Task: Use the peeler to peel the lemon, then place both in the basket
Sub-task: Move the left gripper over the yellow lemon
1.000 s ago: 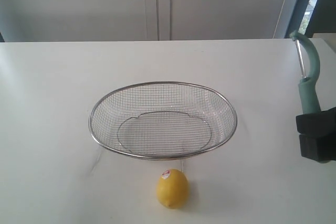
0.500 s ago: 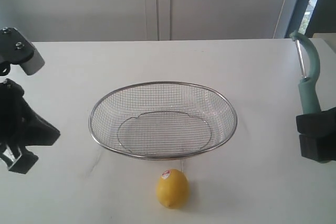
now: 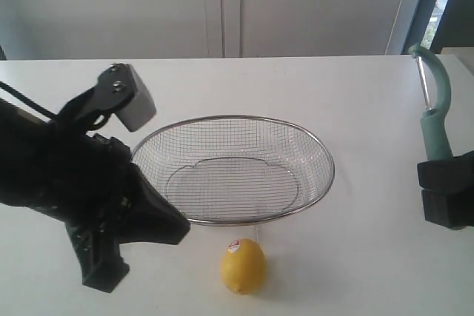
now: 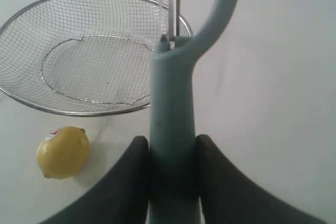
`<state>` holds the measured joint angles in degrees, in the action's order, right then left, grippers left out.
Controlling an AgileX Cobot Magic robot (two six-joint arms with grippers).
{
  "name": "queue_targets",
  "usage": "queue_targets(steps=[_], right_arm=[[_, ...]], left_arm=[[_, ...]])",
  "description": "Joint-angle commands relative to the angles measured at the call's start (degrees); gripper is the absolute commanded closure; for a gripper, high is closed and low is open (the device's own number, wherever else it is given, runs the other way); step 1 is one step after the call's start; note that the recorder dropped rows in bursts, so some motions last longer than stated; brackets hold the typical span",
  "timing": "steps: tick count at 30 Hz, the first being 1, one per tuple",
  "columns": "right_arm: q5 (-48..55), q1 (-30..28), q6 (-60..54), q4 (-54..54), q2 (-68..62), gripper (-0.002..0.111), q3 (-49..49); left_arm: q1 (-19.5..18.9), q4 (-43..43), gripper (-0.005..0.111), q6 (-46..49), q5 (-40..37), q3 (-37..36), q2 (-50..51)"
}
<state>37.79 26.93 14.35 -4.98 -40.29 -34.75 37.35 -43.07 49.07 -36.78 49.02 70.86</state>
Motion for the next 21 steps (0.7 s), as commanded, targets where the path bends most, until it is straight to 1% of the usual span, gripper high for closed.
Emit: queue_targets(steps=[1, 2, 7, 13, 17, 21], right_arm=[[-0.6, -0.1, -0.7, -0.3, 0.2, 0.108, -0.1], [-0.6, -0.1, -0.7, -0.3, 0.2, 0.108, -0.1], [-0.6, -0.1, -0.7, -0.3, 0.2, 0.108, -0.1], [-0.6, -0.1, -0.7, -0.3, 0.2, 0.108, -0.1], [-0.6, -0.1, -0.7, -0.3, 0.2, 0.108, -0.1], [-0.6, -0.1, -0.7, -0.3, 0.2, 0.108, -0.1]], left_arm=[[6.3, -2.4, 0.107, 0.5, 1.5, 3.9, 3.5], [8.2, -2.4, 0.107, 0.4, 2.2, 5.0, 4.8], [14.1, -1.7, 0.107, -1.4, 3.6, 11.4, 11.0], [20.1, 5.5, 0.107, -8.2, 2.8, 18.4, 18.9], [22.8, 12.1, 0.107, -14.0, 0.2, 22.7, 22.7], [23.4, 20.9, 0.107, -25.1, -0.2, 25.0, 23.9]])
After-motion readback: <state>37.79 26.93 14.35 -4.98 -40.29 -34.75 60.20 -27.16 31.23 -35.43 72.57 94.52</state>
